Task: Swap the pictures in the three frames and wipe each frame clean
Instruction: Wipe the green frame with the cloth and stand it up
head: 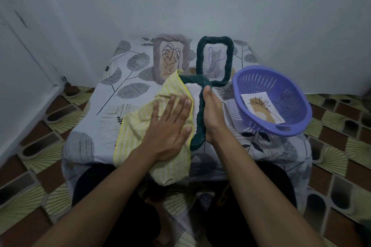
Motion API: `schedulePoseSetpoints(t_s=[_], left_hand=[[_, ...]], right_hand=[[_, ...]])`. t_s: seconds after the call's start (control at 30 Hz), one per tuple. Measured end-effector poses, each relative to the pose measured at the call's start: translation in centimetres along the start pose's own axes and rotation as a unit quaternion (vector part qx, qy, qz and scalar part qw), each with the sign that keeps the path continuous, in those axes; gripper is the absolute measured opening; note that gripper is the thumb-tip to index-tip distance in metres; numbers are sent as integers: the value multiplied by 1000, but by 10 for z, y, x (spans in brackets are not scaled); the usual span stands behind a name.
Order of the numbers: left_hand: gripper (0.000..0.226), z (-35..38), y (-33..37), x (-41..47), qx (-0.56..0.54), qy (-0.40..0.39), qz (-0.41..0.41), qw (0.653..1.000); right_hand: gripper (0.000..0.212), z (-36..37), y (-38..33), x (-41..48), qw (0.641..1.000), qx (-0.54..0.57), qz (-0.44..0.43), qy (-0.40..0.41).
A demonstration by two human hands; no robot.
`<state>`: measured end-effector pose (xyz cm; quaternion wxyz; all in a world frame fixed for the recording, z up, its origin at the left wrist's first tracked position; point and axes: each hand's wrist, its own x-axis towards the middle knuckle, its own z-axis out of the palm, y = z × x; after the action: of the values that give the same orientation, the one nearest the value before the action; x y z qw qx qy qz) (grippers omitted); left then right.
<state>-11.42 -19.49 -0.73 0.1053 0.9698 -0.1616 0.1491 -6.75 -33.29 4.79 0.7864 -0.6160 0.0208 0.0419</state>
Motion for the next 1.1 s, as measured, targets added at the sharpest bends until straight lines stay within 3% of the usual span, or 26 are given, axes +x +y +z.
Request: schedulePoseSetpoints(t_s=[0.13, 0.2, 0.4, 0.53, 0.7, 0.87, 0.93, 1.03, 1.1], left_hand=[[66, -20, 4, 29, -16, 40, -147, 988], [69, -27, 7, 40, -30, 46, -165, 985], [71, -19, 21, 26, -90, -3, 29, 995], [65, -5, 13, 3, -21, -22, 86, 996], [63, 0, -13, 4, -45, -13, -90, 995], [67, -13, -21, 25, -266, 62, -165, 948], [64, -24, -26, 34, -306, 65, -180, 933], [41, -37, -29, 41, -265, 85, -161, 947], [47, -39, -30, 42, -254, 92, -150, 951]], right_hand=[[37, 18, 13, -15, 999, 7, 21, -32], [36, 22, 10, -18, 999, 9, 14, -37], [44, 8, 1, 1, 999, 41, 22, 1], [45, -7, 0, 10, 998, 64, 18, 12], [44, -14, -2, 11, 996, 82, 11, -21], [44, -18, -3, 9, 994, 42, 39, -92], [44, -19, -4, 7, 990, 20, 67, -121], [41, -25, -7, 8, 979, -5, 101, -178], [37, -28, -12, 9, 970, -35, 120, -209]])
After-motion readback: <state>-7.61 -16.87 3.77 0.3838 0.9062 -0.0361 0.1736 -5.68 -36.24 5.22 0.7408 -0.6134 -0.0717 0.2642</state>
